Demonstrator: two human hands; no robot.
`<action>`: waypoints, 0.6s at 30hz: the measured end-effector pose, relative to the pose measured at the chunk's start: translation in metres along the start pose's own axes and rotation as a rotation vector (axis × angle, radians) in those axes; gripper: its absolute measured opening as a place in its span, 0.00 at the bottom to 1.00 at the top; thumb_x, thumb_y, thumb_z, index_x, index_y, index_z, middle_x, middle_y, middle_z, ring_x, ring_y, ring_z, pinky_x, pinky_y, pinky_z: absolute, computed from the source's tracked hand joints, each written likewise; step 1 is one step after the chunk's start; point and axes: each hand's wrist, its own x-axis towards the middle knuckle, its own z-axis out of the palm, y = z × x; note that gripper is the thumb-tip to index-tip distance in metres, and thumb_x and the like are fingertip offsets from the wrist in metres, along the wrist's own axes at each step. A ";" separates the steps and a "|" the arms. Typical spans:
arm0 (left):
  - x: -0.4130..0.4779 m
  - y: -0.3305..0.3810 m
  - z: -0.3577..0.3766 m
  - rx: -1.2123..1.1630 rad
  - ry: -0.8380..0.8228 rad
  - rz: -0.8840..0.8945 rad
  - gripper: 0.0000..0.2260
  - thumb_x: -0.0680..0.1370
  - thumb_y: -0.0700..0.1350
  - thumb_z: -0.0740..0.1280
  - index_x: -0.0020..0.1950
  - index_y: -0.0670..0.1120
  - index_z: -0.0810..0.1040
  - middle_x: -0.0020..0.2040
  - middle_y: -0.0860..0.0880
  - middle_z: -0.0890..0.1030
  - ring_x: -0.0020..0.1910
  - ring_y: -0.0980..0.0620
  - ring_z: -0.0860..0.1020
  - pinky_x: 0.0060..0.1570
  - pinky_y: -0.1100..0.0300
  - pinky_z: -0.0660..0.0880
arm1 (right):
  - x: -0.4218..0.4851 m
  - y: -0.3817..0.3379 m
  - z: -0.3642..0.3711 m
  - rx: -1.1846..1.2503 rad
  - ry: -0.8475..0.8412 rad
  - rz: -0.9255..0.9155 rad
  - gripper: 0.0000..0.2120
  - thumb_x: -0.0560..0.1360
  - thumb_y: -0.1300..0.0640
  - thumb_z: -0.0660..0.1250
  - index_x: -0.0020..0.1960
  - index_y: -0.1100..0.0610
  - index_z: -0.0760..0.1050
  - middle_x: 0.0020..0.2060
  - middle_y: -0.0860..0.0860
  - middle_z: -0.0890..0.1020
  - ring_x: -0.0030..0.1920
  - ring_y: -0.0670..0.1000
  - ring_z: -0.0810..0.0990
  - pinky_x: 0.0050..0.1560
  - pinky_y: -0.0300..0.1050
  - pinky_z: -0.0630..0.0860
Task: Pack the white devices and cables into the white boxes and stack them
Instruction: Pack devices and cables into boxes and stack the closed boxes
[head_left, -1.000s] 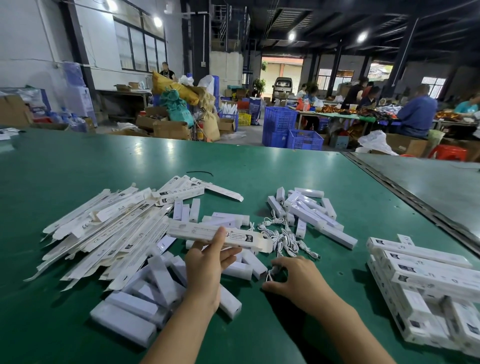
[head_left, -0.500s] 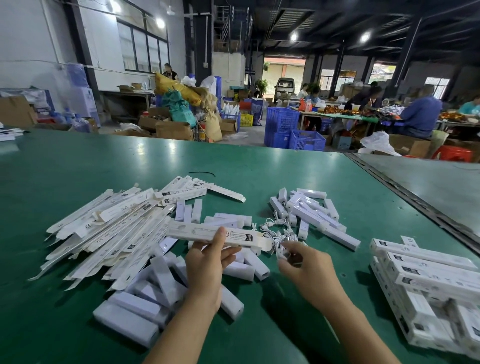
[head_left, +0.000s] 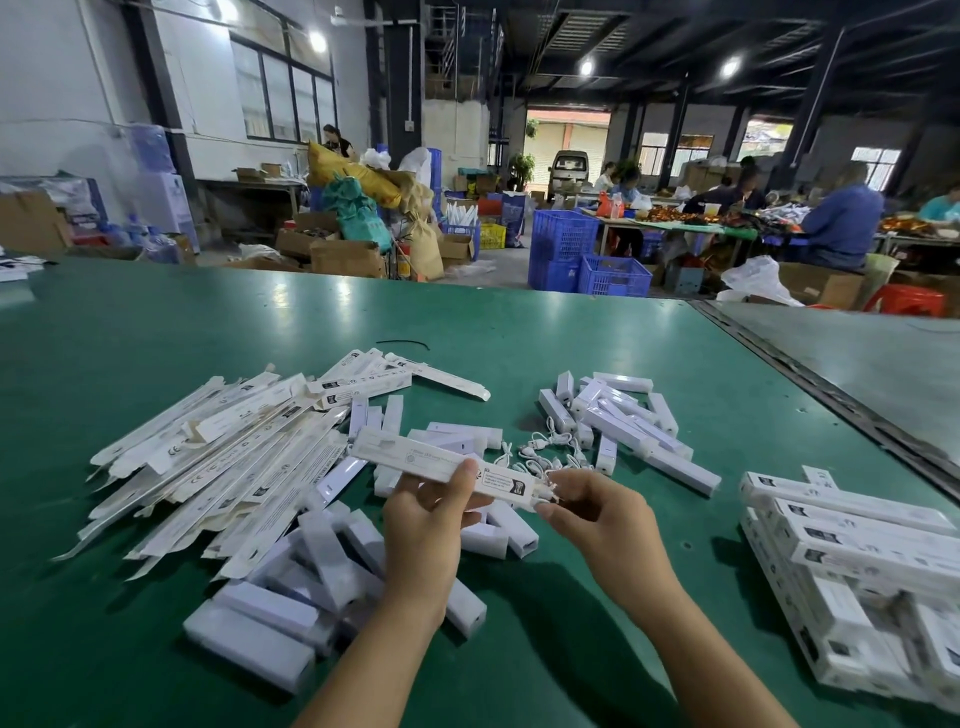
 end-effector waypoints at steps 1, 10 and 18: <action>-0.001 0.000 0.001 0.001 -0.009 0.006 0.04 0.78 0.42 0.70 0.52 0.46 0.80 0.43 0.48 0.87 0.40 0.47 0.86 0.34 0.63 0.80 | 0.001 0.000 -0.001 0.092 0.022 0.066 0.09 0.69 0.60 0.77 0.48 0.55 0.83 0.39 0.48 0.85 0.38 0.43 0.81 0.43 0.36 0.75; -0.005 -0.002 0.002 0.013 -0.087 0.034 0.13 0.70 0.51 0.72 0.51 0.47 0.81 0.43 0.47 0.87 0.41 0.46 0.86 0.36 0.62 0.80 | 0.002 -0.001 -0.003 0.504 -0.005 0.296 0.08 0.68 0.64 0.78 0.47 0.61 0.83 0.40 0.59 0.85 0.37 0.48 0.81 0.45 0.40 0.79; -0.005 0.002 0.002 0.012 -0.054 0.022 0.15 0.69 0.51 0.71 0.52 0.46 0.80 0.44 0.47 0.87 0.41 0.48 0.86 0.36 0.63 0.80 | 0.003 -0.001 0.001 0.692 -0.066 0.387 0.14 0.70 0.70 0.73 0.55 0.62 0.79 0.43 0.58 0.86 0.38 0.49 0.85 0.38 0.35 0.80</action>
